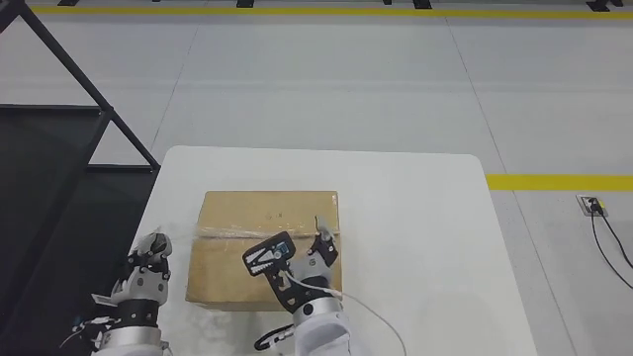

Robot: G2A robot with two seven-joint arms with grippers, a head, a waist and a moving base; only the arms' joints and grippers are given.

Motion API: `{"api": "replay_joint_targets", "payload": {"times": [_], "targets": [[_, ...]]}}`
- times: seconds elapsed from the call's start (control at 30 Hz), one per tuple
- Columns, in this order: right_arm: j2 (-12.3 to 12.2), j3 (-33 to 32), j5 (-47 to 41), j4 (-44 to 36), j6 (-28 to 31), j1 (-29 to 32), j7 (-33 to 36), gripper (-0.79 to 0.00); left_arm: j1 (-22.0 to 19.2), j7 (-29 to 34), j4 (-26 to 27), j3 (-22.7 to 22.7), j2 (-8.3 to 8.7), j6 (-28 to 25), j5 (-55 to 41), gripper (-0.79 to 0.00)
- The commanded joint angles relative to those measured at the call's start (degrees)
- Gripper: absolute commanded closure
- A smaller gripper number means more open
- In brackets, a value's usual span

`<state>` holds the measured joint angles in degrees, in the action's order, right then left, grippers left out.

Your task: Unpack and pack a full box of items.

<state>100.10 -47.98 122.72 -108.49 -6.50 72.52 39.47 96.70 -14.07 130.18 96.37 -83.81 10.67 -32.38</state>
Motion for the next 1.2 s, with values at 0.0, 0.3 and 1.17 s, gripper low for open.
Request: {"api": "replay_joint_targets", "payload": {"times": [0.0,0.3,1.17], "targets": [[0.1,-0.7,-5.7,-0.1,2.8,0.0,0.3,-0.785,0.0,-0.3,-0.4,-0.3,-0.01,0.2,0.3,0.0],[0.3,-3.5,-23.1,1.1,16.0,-2.9,1.9,0.0,-0.9,-0.8,-2.2,-0.7,-0.04,1.1,-1.0,0.0],[-1.0,-10.3,-22.3,-5.8,17.9,-1.8,7.7,-0.785,-1.2,0.5,-1.7,-0.8,0.11,2.2,-3.0,0.0]]}}
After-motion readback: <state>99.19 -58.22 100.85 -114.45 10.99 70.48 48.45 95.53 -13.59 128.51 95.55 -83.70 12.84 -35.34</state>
